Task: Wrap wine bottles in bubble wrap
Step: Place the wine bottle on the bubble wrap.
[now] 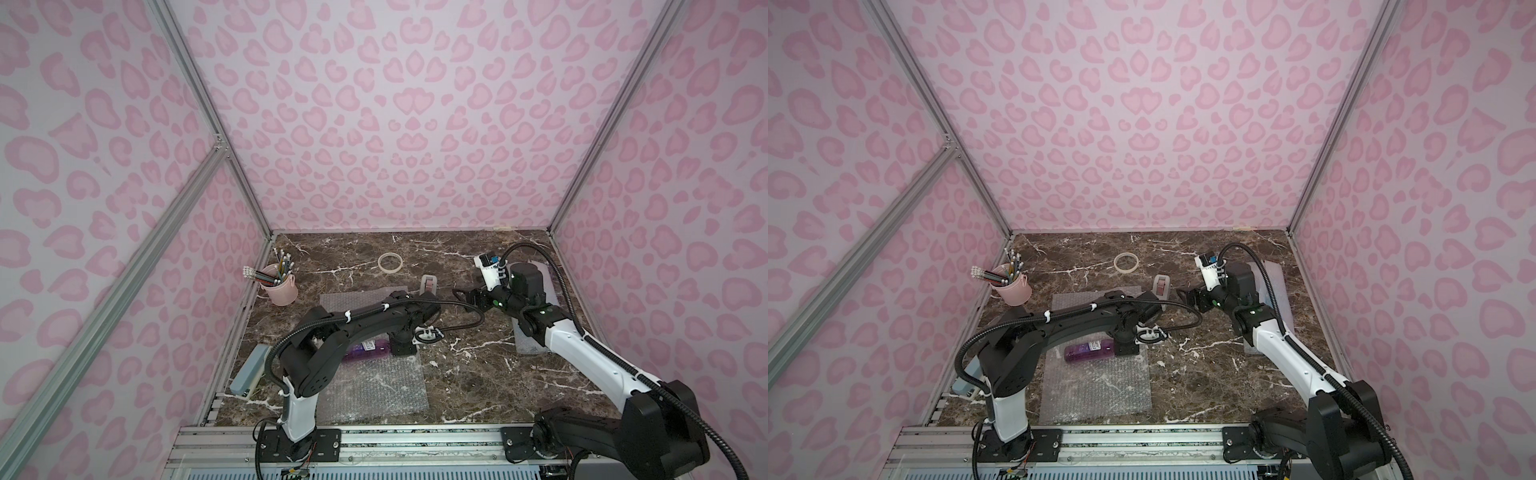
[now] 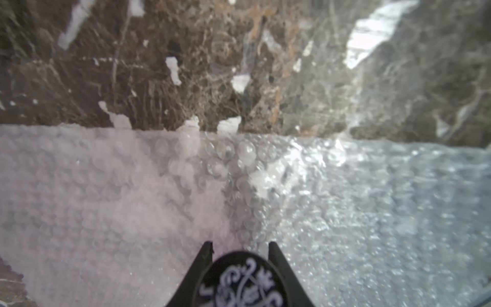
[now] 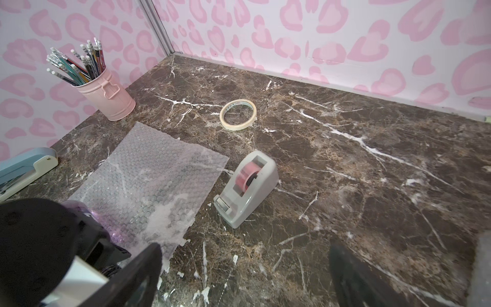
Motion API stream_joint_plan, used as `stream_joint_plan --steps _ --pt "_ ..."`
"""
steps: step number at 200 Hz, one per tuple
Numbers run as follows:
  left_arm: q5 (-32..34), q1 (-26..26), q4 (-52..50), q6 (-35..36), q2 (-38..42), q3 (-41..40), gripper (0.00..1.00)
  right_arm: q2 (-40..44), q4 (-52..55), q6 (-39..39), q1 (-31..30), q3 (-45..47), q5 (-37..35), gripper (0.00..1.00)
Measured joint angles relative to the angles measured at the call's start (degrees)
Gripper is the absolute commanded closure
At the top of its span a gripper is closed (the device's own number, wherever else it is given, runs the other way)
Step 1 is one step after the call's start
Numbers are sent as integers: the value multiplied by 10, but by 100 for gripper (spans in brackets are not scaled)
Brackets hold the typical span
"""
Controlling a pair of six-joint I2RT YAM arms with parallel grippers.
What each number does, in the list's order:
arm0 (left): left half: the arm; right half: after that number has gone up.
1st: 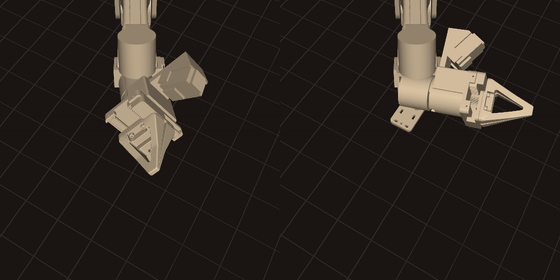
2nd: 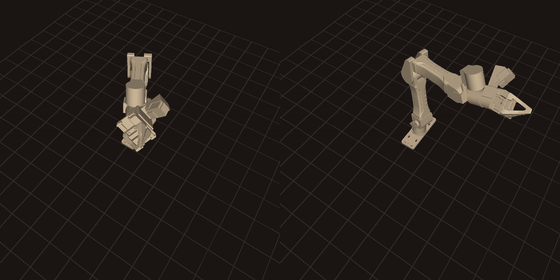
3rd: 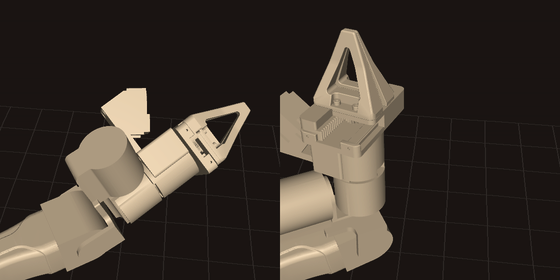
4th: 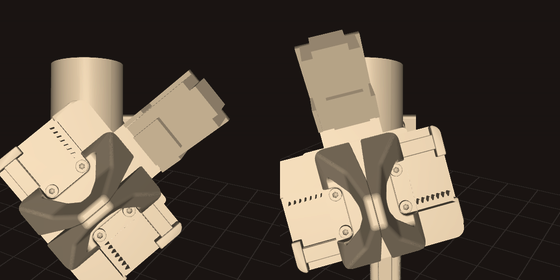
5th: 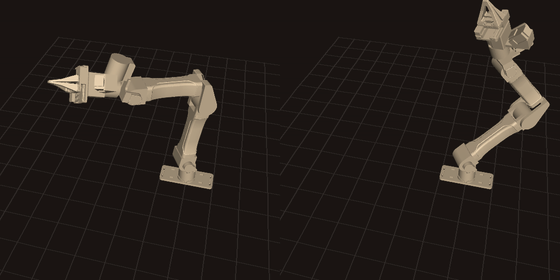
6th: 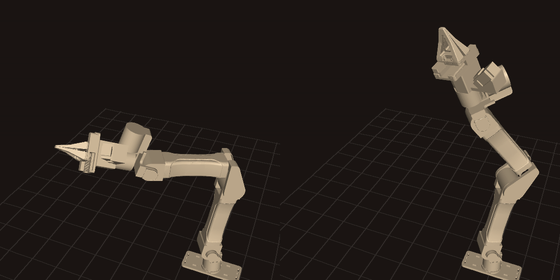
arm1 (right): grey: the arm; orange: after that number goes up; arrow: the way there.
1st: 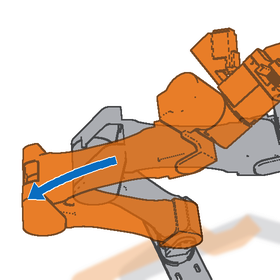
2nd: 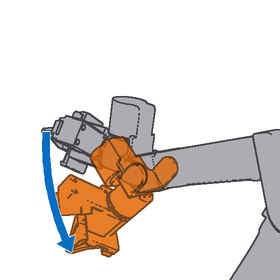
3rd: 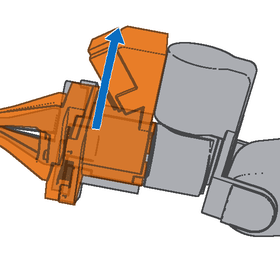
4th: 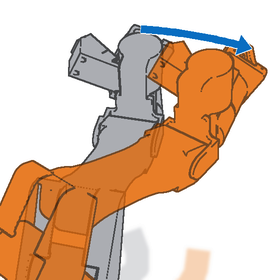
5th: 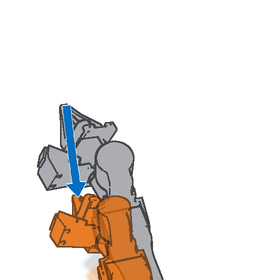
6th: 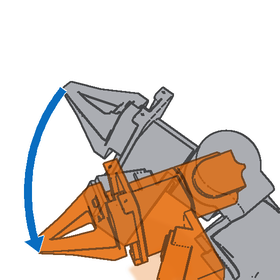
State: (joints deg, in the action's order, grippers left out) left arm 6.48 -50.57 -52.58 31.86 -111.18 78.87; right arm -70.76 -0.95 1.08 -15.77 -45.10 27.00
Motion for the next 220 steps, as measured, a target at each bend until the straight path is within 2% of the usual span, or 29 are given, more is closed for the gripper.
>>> stream_joint_plan --steps 38,48,57,97,101,105,115,120,144,169,196,220 --pt "10 7 -1 -39 -36 29 66 17 8 -2 11 3 0 1" --pt "11 10 -1 -46 -35 29 56 22 15 -4 12 3 0 1" --pt "10 11 0 -54 -29 25 51 29 22 -7 12 4 0 2" --pt "-1 35 -1 -79 39 0 39 97 42 -33 13 28 16 1" --pt "-3 39 0 -81 50 -4 34 106 42 -35 13 33 20 1" --pt "-6 43 0 -83 61 -7 19 116 41 -38 12 39 27 1" --pt "-14 53 0 -88 89 -14 13 139 38 -46 7 54 41 1" --pt "-19 61 2 -93 105 -18 0 149 37 -49 0 61 49 1" --pt "-50 111 9 -113 175 -45 2 184 33 -76 -72 94 83 4" --pt "-88 172 28 -148 234 -75 2 171 26 -117 -169 115 94 7" --pt "-147 215 54 -191 287 -109 2 104 38 -169 -285 109 75 12" --pt "-207 259 86 -242 321 -146 2 7 43 -214 -381 87 40 17"
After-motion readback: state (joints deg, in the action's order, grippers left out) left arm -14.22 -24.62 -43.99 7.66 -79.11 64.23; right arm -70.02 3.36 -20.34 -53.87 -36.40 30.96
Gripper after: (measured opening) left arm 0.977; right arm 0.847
